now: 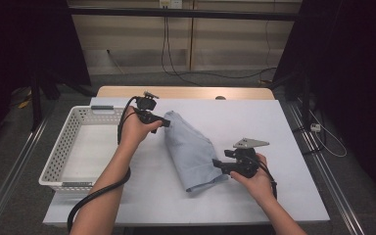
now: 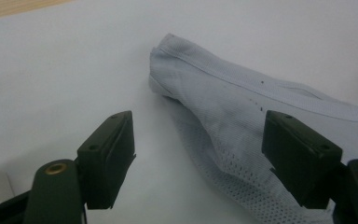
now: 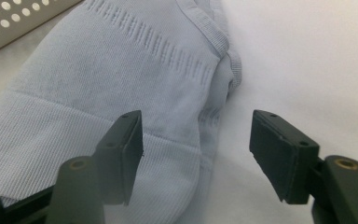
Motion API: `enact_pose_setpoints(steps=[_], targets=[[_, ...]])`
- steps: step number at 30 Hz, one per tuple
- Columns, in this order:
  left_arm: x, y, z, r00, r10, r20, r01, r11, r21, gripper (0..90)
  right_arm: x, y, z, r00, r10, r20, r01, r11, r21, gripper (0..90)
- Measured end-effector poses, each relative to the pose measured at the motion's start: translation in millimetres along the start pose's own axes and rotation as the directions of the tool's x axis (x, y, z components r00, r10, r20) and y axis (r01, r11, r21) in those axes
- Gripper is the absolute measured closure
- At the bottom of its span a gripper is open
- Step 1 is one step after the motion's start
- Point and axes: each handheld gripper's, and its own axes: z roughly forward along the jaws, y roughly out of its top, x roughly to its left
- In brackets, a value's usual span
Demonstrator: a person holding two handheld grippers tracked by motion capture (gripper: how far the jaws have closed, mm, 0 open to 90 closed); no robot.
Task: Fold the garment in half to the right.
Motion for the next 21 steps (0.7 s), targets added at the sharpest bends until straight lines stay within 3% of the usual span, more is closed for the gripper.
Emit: enact_pose_setpoints(steps=[12,21], targets=[[-11.3,-11.9,-1.5,0.9992,-0.007,0.038,0.006,1.0,0.003,20.9,-1.8,-1.9,-0.1,0.9998,-0.003,-0.017,0.003,1.0,-0.002,19.4],[-19.2,-19.1,-2.3,0.9984,0.003,0.057,-0.003,1.0,0.003,17.2,-2.6,-3.9,-3.1,0.9998,0.004,-0.017,-0.004,1.0,-0.01,16.5]])
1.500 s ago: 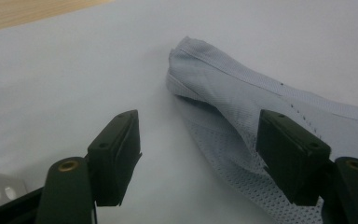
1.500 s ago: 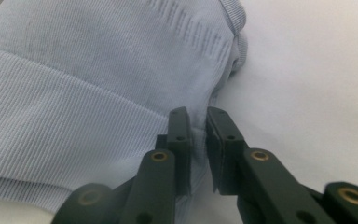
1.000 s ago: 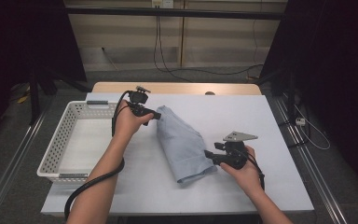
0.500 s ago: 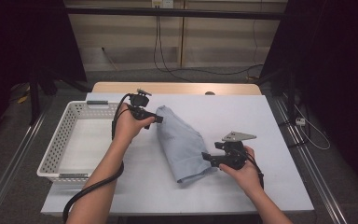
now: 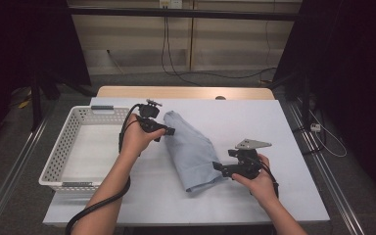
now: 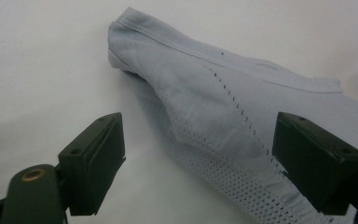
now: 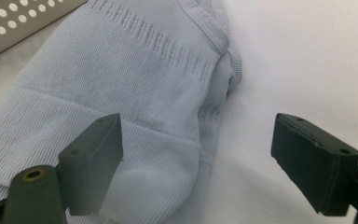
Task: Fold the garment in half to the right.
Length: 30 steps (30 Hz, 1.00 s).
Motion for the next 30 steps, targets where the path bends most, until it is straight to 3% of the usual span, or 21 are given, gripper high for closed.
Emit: enact_pose_setpoints(steps=[8,30], targets=[[-4.4,-9.9,1.6,0.9996,-0.02,0.019,0.02,0.9998,-0.004,15.4,2.2,-1.4,-2.2,0.9999,-0.01,-0.003,0.01,1.0,-0.006,15.2],[-16.3,-28.4,6.4,0.9986,-0.025,0.047,0.025,0.9997,-0.001,12.1,0.9,-6.0,-9.8,1.0,-0.009,-0.001,0.009,1.0,-0.011,12.9]])
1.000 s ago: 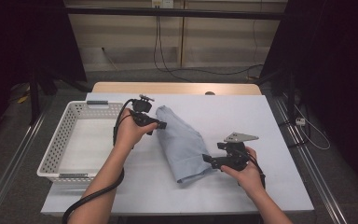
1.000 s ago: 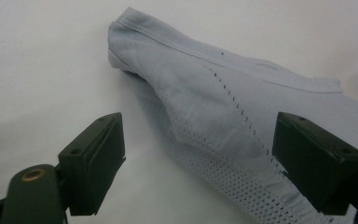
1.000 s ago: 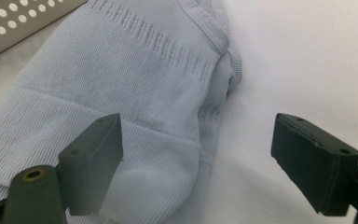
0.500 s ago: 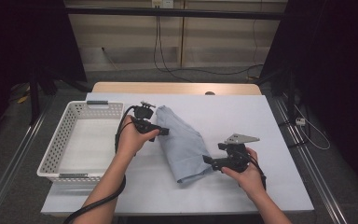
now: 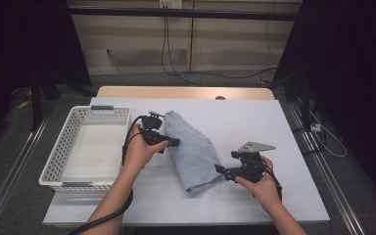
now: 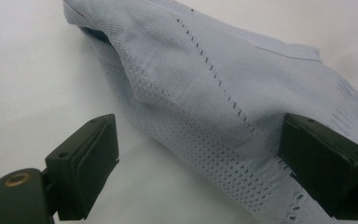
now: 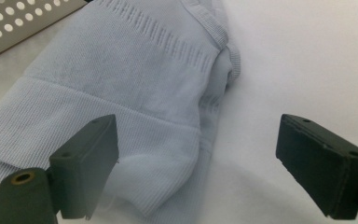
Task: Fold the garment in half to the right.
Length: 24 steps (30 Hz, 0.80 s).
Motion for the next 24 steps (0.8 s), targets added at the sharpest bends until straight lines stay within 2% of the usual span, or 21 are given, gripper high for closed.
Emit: enact_pose_setpoints(steps=[8,14,19,24], targets=[[-3.1,-4.9,-1.7,0.9998,0.009,0.016,-0.009,0.9999,-0.008,11.8,-1.1,-3.5,-3.1,1.0,0.0,0.001,0.0,1.0,0.001,11.6],[-7.7,-8.1,-5.4,0.9996,0.025,0.012,-0.025,0.9997,-0.006,11.3,-0.1,-4.1,-3.8,1.0,-0.001,-0.004,0.001,1.0,0.002,10.8],[-8.8,-9.4,-7.9,0.9998,0.016,0.015,-0.016,0.9999,-0.004,11.2,0.5,-4.5,-3.3,0.9999,-0.006,-0.012,0.006,1.0,0.006,9.9],[-9.1,-12.2,-10.3,0.9995,0.026,0.015,-0.026,0.9996,-0.007,11.1,1.0,-4.9,-6.0,0.9998,-0.013,-0.017,0.013,1.0,0.004,8.6]])
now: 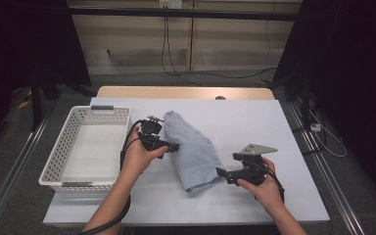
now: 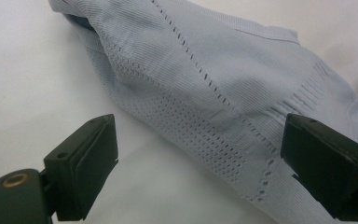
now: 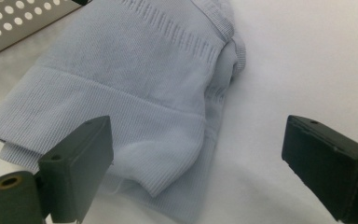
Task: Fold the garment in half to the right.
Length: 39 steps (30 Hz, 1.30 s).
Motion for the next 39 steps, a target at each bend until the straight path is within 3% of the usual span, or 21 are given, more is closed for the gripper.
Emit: enact_pose_setpoints(steps=[9,30,39], targets=[[-2.3,-2.9,2.4,1.0,0.0,-0.007,0.0,1.0,0.002,11.2,-2.2,-2.5,-8.4,0.9999,-0.01,-0.001,0.01,1.0,0.008,7.7],[-1.1,-13.1,26.7,0.9975,-0.064,-0.03,0.064,0.9979,-0.007,12.3,3.4,-7.8,-12.4,0.9995,-0.032,-0.006,0.032,0.999,0.004,7.6],[-2.1,-19.3,33.4,0.9965,-0.083,-0.007,0.083,0.9965,-0.002,21.2,3.9,-9.1,-12.2,0.9994,-0.034,-0.004,0.034,0.999,0.007,7.7]])
